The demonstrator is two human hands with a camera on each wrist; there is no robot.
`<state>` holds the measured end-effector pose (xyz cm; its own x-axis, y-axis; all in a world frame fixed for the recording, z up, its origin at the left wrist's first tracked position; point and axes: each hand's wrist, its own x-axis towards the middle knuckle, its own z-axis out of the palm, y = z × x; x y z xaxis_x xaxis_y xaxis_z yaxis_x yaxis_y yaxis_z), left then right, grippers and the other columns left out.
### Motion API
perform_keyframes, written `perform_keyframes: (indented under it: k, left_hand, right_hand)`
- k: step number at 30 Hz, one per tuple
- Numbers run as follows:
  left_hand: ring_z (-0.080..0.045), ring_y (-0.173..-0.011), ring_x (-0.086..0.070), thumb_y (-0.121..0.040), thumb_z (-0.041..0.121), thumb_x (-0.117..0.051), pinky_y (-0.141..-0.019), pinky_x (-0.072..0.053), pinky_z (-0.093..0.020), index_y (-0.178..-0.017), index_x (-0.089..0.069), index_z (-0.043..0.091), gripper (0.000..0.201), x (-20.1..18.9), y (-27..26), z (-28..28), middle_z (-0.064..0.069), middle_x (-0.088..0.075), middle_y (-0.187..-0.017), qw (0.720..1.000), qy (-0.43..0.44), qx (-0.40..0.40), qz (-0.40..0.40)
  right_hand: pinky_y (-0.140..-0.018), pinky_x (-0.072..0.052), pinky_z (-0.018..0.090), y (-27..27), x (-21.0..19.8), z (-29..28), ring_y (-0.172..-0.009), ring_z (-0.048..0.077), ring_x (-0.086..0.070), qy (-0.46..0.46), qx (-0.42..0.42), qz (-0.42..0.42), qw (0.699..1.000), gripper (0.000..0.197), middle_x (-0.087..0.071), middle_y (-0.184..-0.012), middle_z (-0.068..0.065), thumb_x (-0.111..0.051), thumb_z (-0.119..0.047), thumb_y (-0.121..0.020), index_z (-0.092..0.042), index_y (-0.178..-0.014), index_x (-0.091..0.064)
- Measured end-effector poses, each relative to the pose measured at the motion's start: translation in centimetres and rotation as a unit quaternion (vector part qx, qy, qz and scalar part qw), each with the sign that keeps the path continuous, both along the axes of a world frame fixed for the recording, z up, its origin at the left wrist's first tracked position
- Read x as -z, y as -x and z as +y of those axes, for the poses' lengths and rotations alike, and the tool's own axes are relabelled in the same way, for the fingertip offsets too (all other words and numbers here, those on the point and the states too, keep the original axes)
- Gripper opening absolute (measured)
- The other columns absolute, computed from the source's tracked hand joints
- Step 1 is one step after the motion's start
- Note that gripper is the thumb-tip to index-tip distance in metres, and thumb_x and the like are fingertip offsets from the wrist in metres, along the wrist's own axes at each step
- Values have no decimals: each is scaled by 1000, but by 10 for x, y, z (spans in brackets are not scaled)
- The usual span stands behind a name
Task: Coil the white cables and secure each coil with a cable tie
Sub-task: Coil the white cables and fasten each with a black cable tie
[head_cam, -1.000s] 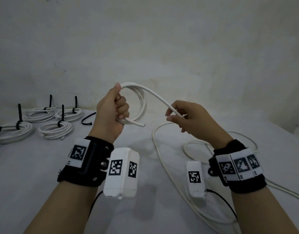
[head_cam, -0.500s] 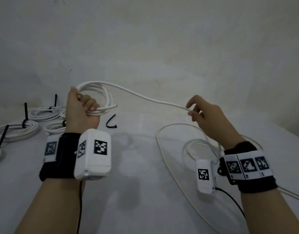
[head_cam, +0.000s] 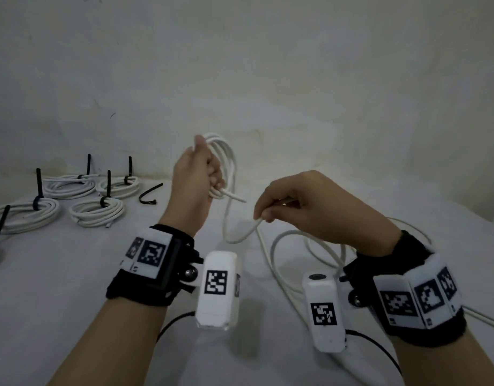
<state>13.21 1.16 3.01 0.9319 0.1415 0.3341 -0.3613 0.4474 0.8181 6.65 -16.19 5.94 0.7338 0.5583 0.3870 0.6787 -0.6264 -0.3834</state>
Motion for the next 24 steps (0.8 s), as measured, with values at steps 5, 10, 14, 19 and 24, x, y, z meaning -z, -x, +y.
perform_keyframes:
  k: [5, 10, 14, 19, 24]
  left_hand:
    - [-9, -44, -33, -102, 33, -32, -47, -32, -21, -71, -37, 14, 37, 5, 18, -24, 3, -35, -52, 981, -163, 104, -23]
    - [-8, -38, -31, -101, 33, -32, -41, -29, -17, -90, -46, 7, 33, 4, 27, -30, 5, -40, -48, 963, -199, 178, -41]
    - [-4, -38, -17, -81, 51, -43, -38, -17, -15, -73, -43, 10, 41, 3, 31, -30, 6, -25, -47, 955, -190, 228, -23]
    - [-6, -39, -17, -84, 42, -53, -37, -17, -17, -63, -37, 13, 39, 3, 30, -30, 7, -24, -47, 964, -200, 176, -12]
    - [-5, -37, -17, -97, 26, -48, -35, -16, -16, -63, -33, 17, 38, 2, 19, -21, 9, -24, -45, 989, -100, 110, 19]
  right_hand:
    - [-67, -45, 10, -2, -6, -10, -73, 4, -64, -124, 6, -103, 987, 9, -66, -75, -14, -64, -5, -87, -10, -87, -72]
    - [-55, -34, 9, -13, -3, -21, -57, -1, -51, -191, 74, -160, 966, 6, -63, -69, -16, -66, -9, -86, -12, -83, -70]
    - [-56, -33, 9, -19, 2, -23, -59, 0, -50, -217, 99, -176, 955, 7, -61, -67, -16, -69, -13, -85, -13, -79, -66]
    - [-56, -38, 13, -23, 4, -24, -62, 11, -53, -206, 101, -149, 962, 6, -63, -69, -2, -65, -15, -89, -14, -84, -65]
    - [-51, -43, 15, -29, 6, -36, -49, 6, -50, -218, 130, -56, 966, 9, -57, -65, -3, -55, -12, -95, -18, -97, -62]
